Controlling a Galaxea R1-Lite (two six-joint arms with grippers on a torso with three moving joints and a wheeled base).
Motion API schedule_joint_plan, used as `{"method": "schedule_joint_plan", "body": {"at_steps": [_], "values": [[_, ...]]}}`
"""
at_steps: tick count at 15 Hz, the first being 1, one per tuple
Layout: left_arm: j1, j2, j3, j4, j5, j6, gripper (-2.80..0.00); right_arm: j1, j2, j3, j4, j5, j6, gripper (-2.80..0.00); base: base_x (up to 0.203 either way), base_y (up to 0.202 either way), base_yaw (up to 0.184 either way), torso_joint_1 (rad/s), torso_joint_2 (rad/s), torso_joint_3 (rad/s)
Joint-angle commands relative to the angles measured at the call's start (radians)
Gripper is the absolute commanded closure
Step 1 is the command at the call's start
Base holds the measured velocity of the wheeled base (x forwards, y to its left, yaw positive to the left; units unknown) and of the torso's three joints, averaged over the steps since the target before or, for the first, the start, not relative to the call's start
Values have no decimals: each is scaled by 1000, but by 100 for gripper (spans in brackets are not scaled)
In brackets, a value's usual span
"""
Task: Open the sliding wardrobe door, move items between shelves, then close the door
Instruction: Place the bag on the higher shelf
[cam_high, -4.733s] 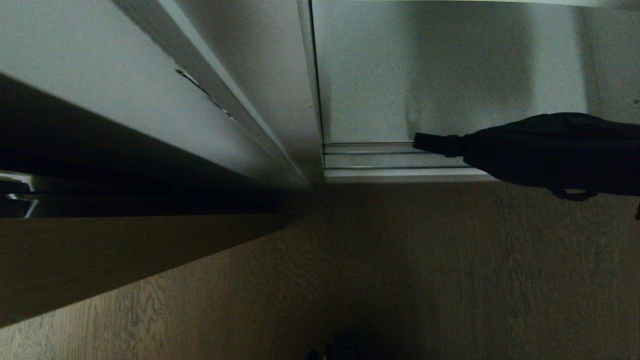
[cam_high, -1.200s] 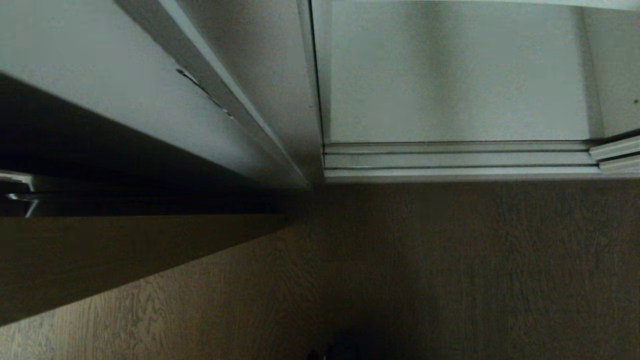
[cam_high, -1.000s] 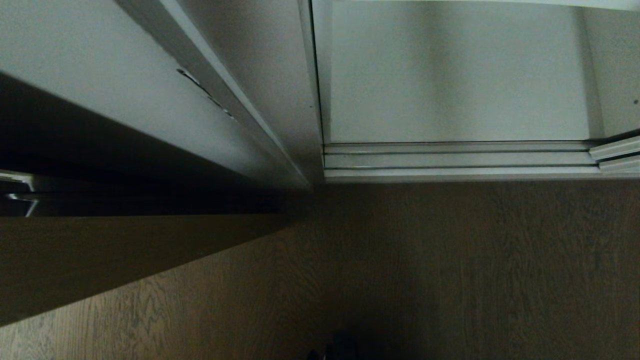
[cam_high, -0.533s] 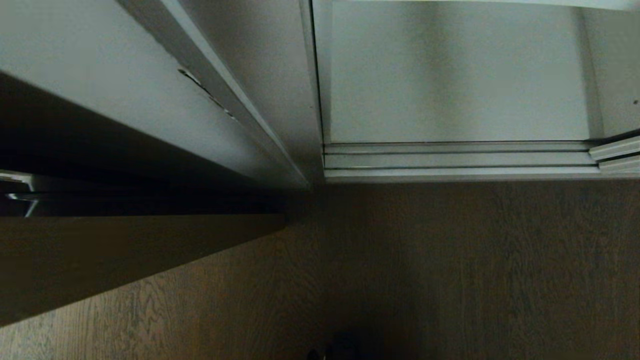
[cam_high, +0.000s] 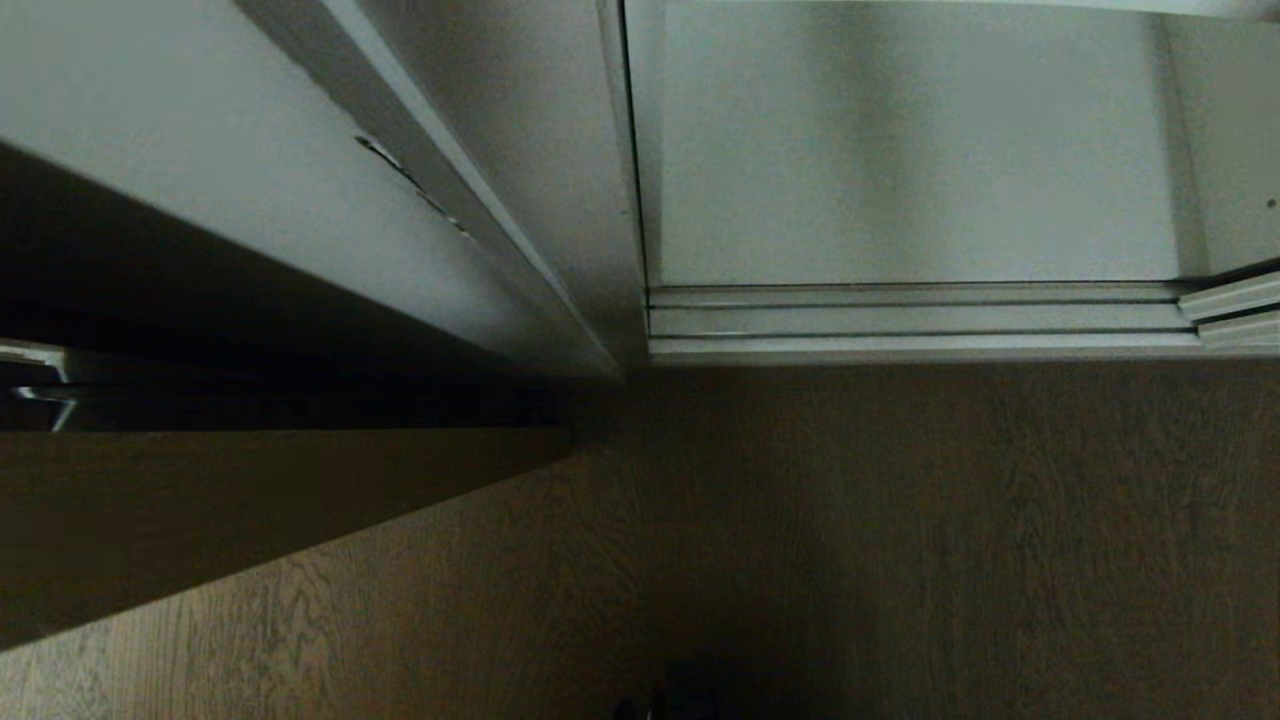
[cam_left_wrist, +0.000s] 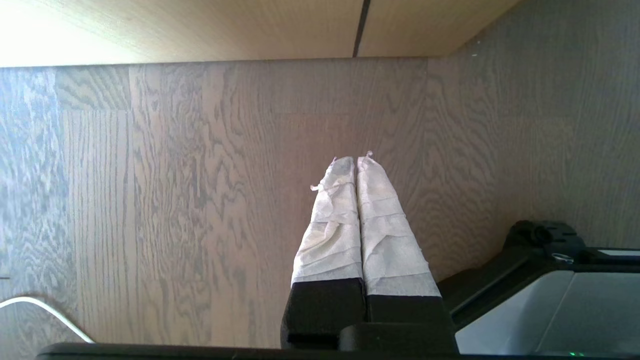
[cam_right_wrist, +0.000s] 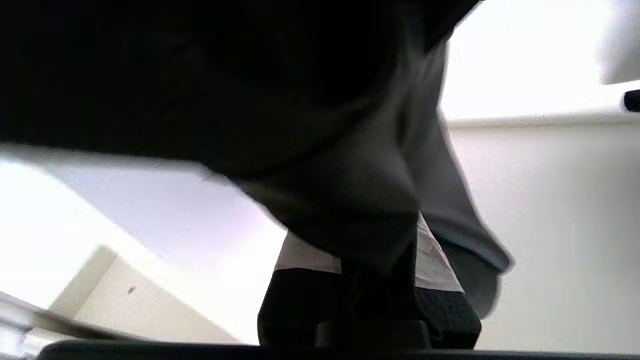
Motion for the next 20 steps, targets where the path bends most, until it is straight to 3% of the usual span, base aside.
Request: {"method": "schedule_joint_plan", "body": {"at_steps": [1, 7, 12, 16, 20], "values": [[0, 0, 0, 1, 1, 0, 0, -8, 32, 62, -87, -4, -3, 0, 0, 0, 0, 0, 0, 0], [0, 0, 0, 2, 1, 0, 0, -22, 260, 52, -308, -34, 38, 0, 0, 0, 0, 0, 0, 0], [0, 0, 0, 0, 1, 0, 0, -20, 402, -102, -340, -105, 109, 0, 0, 0, 0, 0, 0, 0], [0, 0, 0, 0, 1, 0, 0, 8, 532, -415, -335, -172, 141, 0, 0, 0, 0, 0, 0, 0], [0, 0, 0, 0, 1, 0, 0, 58, 598, -601, -317, -216, 148, 0, 0, 0, 0, 0, 0, 0]]}}
